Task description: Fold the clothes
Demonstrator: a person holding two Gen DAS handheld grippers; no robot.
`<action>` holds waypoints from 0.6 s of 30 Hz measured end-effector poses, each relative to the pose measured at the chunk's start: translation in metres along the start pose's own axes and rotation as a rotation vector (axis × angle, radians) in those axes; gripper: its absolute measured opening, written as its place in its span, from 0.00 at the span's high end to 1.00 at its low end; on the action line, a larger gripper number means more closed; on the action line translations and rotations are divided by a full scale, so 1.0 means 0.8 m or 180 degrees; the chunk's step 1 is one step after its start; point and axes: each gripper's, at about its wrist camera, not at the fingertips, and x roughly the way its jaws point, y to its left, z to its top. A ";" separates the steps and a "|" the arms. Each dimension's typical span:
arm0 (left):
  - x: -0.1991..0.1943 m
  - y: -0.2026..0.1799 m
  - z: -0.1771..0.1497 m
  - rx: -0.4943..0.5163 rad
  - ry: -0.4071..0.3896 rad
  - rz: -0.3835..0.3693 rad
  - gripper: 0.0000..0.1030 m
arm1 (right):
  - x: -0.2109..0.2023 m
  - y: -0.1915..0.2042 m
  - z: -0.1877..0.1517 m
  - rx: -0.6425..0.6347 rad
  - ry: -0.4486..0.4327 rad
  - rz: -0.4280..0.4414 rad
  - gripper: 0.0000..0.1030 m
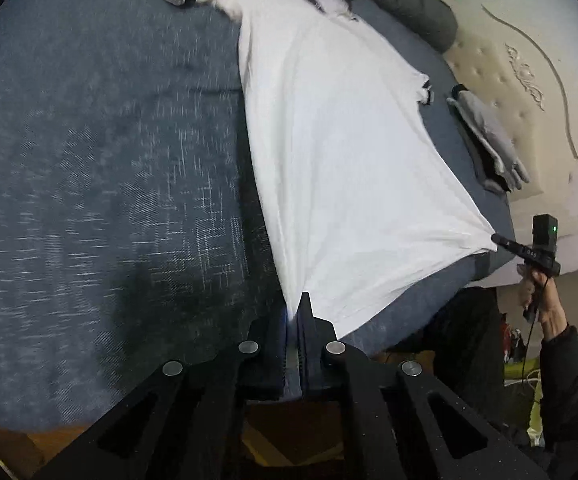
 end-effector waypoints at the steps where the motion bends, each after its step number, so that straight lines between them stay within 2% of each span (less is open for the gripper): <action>1: -0.009 -0.002 -0.001 0.0029 -0.0015 0.0005 0.96 | -0.005 0.002 0.000 -0.0028 -0.0005 -0.0011 0.97; 5: -0.020 0.002 -0.008 0.0041 -0.0003 0.0045 0.96 | 0.026 0.004 -0.009 -0.0053 0.0155 -0.0188 0.97; 11: 0.028 0.039 -0.020 -0.0185 0.0190 0.0166 0.96 | 0.080 -0.006 -0.032 -0.0014 0.0345 -0.0355 0.97; 18: 0.045 0.049 -0.022 -0.0223 0.0234 0.0226 0.95 | 0.096 -0.013 -0.032 0.0031 0.0380 -0.0393 0.97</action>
